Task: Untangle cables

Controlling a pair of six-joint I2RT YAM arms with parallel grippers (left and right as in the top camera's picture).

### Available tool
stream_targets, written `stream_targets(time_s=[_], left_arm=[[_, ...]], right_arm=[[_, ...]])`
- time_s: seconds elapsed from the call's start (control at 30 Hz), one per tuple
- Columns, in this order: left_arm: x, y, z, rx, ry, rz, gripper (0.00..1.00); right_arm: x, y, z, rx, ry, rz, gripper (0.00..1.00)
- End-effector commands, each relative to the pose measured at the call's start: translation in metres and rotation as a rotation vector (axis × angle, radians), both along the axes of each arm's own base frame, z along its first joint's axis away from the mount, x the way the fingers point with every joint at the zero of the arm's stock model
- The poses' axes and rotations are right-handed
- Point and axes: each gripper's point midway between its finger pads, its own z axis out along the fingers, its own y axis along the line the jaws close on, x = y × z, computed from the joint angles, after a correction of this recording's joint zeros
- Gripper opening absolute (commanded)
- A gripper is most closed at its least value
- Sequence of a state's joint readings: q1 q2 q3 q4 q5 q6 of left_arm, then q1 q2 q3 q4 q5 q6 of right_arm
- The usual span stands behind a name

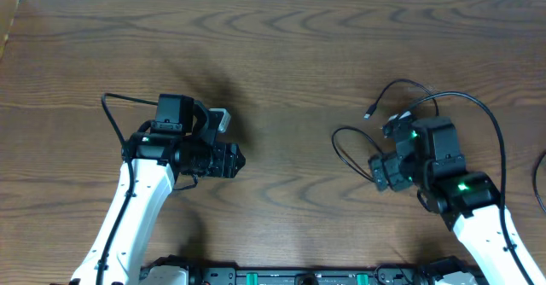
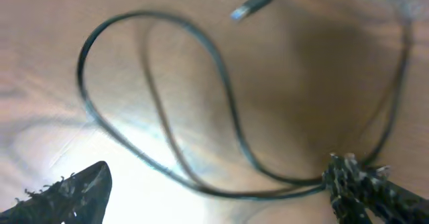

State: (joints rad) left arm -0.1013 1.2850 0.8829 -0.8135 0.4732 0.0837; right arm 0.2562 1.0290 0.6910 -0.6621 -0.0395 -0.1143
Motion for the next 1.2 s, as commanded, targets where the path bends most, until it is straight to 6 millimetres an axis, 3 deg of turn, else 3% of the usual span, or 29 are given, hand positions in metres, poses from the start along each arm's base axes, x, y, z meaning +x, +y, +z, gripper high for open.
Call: stream_targets(time_s=[0.0, 0.13, 0.33, 0.57, 0.83, 0.97, 1.17], left_arm=[[-0.004, -0.002, -0.002, -0.007, 0.006, -0.022, 0.69], [-0.003, -0.002, -0.002, -0.007, 0.005, -0.022, 0.69], [-0.003, -0.002, -0.002, -0.007, 0.003, -0.022, 0.68], [-0.003, -0.002, -0.002, -0.007, 0.002, -0.025, 0.69], [-0.003, -0.002, -0.002, -0.007, 0.002, -0.025, 0.68], [-0.003, -0.002, -0.002, -0.007, 0.002, -0.025, 0.68], [-0.003, -0.002, -0.002, -0.007, 0.002, -0.025, 0.69]], right_arm=[[-0.011, 0.008, -0.016, 0.021, 0.076, 0.057, 0.96], [-0.013, 0.007, -0.037, -0.015, 0.140, 0.095, 0.93], [-0.001, 0.012, -0.081, -0.076, 0.223, 0.205, 0.96], [-0.005, 0.012, -0.127, -0.142, 0.322, 0.338, 0.96], [-0.004, 0.011, -0.147, -0.169, 0.345, 0.398, 0.92], [0.005, 0.013, -0.147, -0.166, 0.310, 0.396, 0.79], [0.015, 0.016, -0.145, -0.164, 0.264, 0.393, 0.75]])
